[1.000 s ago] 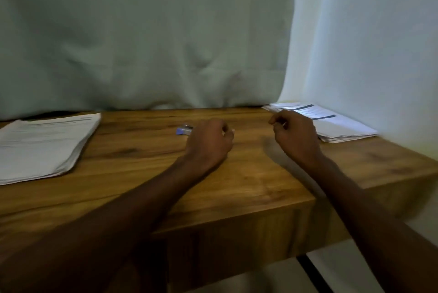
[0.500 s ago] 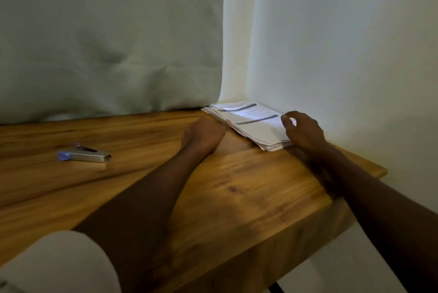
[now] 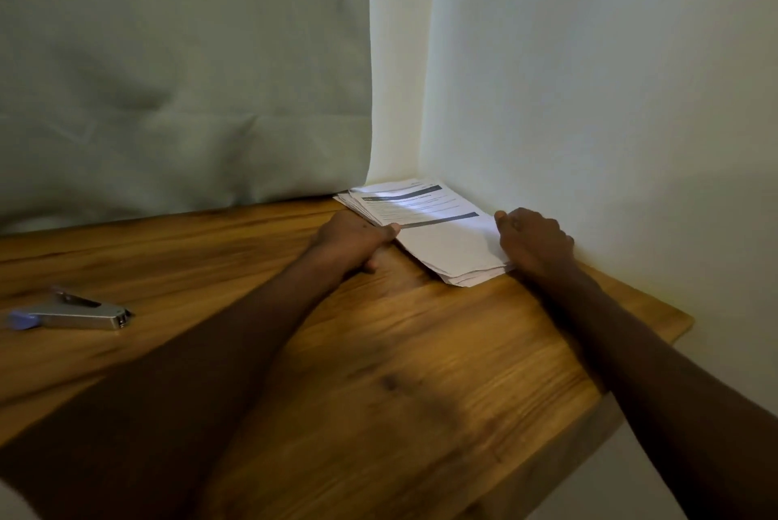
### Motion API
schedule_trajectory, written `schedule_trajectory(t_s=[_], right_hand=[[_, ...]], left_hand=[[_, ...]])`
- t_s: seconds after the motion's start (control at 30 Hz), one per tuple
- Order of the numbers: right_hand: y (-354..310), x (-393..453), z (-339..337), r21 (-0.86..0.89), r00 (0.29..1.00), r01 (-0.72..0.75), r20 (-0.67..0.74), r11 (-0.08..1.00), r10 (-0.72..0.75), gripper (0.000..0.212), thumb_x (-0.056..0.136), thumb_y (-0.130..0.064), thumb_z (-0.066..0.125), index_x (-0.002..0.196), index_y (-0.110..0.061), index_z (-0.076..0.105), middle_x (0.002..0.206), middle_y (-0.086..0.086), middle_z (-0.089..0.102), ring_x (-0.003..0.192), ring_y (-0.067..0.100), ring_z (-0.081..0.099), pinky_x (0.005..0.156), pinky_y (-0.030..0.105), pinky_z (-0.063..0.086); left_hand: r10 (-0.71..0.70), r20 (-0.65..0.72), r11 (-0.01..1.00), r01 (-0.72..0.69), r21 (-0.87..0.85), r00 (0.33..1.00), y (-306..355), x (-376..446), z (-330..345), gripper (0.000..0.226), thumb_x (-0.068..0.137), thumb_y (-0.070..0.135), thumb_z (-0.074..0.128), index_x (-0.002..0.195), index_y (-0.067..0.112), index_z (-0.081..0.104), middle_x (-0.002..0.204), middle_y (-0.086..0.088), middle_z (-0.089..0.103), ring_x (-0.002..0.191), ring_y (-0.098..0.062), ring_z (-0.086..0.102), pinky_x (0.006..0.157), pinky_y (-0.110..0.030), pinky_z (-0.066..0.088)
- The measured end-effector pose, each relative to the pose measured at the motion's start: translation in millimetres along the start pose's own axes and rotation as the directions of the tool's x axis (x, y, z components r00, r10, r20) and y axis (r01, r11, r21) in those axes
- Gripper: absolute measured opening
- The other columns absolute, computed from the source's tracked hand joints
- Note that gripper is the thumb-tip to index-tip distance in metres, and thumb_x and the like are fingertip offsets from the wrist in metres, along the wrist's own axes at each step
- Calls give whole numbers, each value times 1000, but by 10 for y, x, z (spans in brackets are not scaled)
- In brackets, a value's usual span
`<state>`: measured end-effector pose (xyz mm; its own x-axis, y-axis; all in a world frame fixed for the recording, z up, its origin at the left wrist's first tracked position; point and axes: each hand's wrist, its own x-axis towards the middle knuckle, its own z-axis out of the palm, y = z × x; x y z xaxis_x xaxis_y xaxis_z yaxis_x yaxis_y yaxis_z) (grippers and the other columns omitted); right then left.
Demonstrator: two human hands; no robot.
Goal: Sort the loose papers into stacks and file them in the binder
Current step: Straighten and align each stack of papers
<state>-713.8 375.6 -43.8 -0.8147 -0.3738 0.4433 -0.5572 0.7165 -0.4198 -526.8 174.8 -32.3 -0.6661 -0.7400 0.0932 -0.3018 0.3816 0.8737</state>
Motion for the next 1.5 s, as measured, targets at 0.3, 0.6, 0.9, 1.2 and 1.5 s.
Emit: schedule_trajectory(t_s=[0.3,0.6,0.9,1.2,1.5], right_hand=[[-11,-64,2,202,961,276,-75,940,-266,27,105,-29,47,108,-18,72,105,-1,74,90,18,65,76,28,46],[-48,-120,-15,-97,987,160,22,982,-159,44,108,-41,28,98,-16,63,92,4,68,91,31,62,93,48,47],[-69,-210,-75,310,957,273,3,911,-288,33,105,-40,45,102,-23,74,96,-7,74,87,12,65,73,36,55],[18,-107,18,-2,985,173,15,985,-173,29,105,-30,43,118,-18,66,106,7,74,91,29,67,88,42,55],[-41,-154,-11,34,985,168,41,985,-170,32,100,-27,50,128,-25,64,112,6,75,103,31,68,96,41,52]], left_hand=[[-53,-78,972,34,-231,996,14,-9,97,29,83,25,80,109,18,71,94,-4,76,70,-24,74,51,-26,52],[-230,19,896,220,-385,973,-50,59,-263,28,87,-7,67,113,5,65,103,-11,70,82,-28,70,61,-34,57],[-289,266,855,373,-360,920,79,-24,-417,19,89,1,72,105,9,66,102,-16,73,81,-31,71,53,-36,61],[-339,63,926,344,-156,939,-152,174,-632,14,88,-1,70,101,0,65,102,-16,69,82,-29,65,68,-40,54],[-273,129,903,300,-308,953,-256,156,-1016,25,95,-9,59,115,6,61,112,-17,65,85,-32,64,78,-41,55]])
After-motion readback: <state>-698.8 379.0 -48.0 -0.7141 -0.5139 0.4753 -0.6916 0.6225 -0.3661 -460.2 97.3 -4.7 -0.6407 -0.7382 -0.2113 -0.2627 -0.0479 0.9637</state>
